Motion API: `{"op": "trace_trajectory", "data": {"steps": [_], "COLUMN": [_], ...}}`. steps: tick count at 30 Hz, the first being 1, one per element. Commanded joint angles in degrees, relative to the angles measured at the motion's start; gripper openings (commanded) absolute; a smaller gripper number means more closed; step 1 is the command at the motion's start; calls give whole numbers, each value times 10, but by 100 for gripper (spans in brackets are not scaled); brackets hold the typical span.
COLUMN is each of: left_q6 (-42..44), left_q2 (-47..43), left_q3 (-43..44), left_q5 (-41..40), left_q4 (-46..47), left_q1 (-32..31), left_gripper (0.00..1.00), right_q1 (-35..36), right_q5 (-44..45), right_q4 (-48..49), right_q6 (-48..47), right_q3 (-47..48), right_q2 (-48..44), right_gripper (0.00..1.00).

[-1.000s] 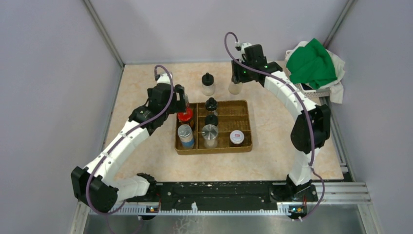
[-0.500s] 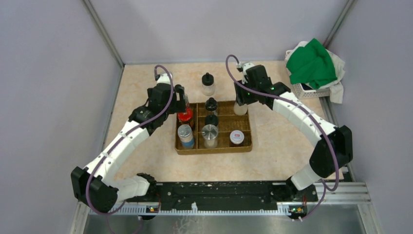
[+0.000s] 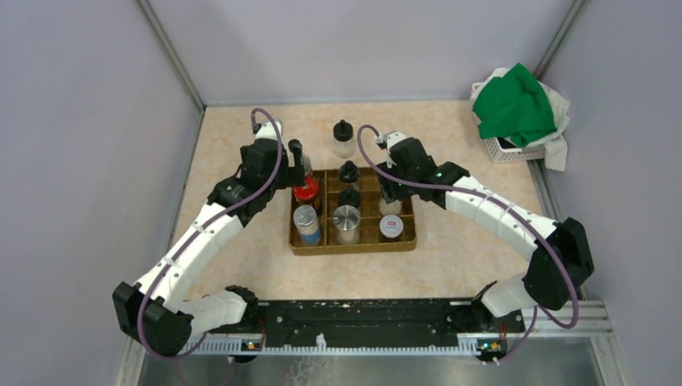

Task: Organize the condiment bottles
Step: Place the bottle in the storage box.

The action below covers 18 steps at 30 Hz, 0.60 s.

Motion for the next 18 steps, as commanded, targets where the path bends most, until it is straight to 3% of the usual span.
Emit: {"op": "trace_trajectory", "data": {"steps": [1,18], "left_q6": [-5,-7], "left_q2": [-22,-32], "left_q3": [17,9], "left_q5": [2,4], "left_q4": [0,-4], "left_q1": [1,0], "left_gripper": [99,99], "right_q1": [2,2], "right_q5": [31,19], "right_q4": [29,106], "right_q6": [8,3], "right_q3": [-18,-35], "right_q2": [-27,28], "right_gripper": [8,8]}}
